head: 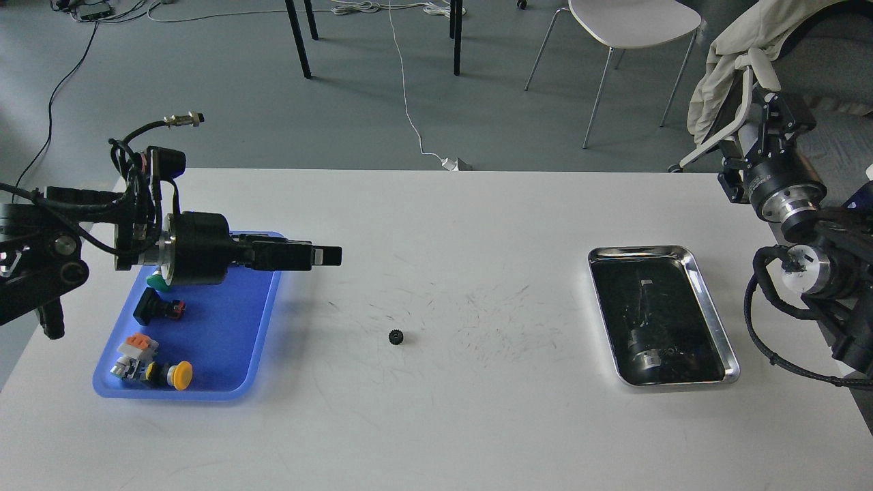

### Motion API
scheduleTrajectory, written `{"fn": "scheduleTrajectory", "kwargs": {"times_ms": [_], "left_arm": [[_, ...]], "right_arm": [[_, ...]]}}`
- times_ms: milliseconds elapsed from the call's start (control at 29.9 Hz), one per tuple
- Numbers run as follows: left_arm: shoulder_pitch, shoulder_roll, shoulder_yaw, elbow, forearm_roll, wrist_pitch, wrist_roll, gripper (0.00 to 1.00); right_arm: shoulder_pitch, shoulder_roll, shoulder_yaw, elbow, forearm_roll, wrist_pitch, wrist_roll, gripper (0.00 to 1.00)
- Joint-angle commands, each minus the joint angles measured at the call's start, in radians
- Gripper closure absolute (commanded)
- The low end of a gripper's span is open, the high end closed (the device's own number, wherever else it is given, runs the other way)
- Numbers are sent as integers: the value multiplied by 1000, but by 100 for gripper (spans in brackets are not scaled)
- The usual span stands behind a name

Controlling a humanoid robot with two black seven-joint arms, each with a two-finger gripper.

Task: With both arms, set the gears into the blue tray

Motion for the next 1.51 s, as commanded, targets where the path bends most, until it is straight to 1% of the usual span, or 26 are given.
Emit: {"fn": "scheduleTrajectory", "kwargs": {"times_ms": [0,33,167,301,368,468,502,535,569,635,769,870,1003,1070,1137,1304,1371,1472], "left_arm": [[18,-11,10,-28,190,0,0,10],[21,-28,9,-29,237,0,0,10],[22,-78,12,-29,337,65,0,10],[18,-106,6,-28,384,74,0,11],[18,-128,6,-28,411,77,0,15],[19,-158,-1,-25,495,94,0,15],[18,-160,-2,-25,500,96,0,14],[18,-163,-2,-25,502,99,0,11],[19,-171,-7,-25,502,107,1,2],[24,-178,-11,-23,506,126,0,2],[38,-188,-1,-17,558,203,0,2],[45,-229,-4,-8,638,217,0,2],[70,-246,-1,6,678,243,0,2],[79,-276,2,18,680,254,0,2],[94,-299,1,60,695,274,0,2],[107,-326,-1,159,730,369,0,3],[107,-344,1,189,749,386,0,4],[113,-364,2,196,782,398,0,5]], "right_arm": [[-3,1,-3,-7,-2,-1,0,6],[-5,1,0,-10,-2,-1,0,6],[-5,1,-2,-15,-2,-1,0,6],[-8,0,-5,-18,-5,-1,0,6],[-11,1,-5,-24,-5,1,0,6],[-14,1,-5,-42,-5,-1,0,6],[-14,1,-5,-44,-5,-1,0,6],[-14,1,-5,-44,-5,-1,0,6],[-12,1,-5,-45,-5,-1,0,6],[-12,3,-5,-44,-5,-1,0,6],[-12,1,-6,-45,-5,-1,0,6],[-12,1,-6,-45,-8,-1,0,6],[-12,1,-8,-47,-11,-1,0,6],[-11,1,-8,-47,-11,-1,0,6],[-11,1,-8,-50,-11,-2,0,6],[-9,0,-8,-50,-13,-4,0,6],[-11,0,-8,-50,-13,-10,0,6],[-12,0,-9,-50,-13,-14,0,6]]}}
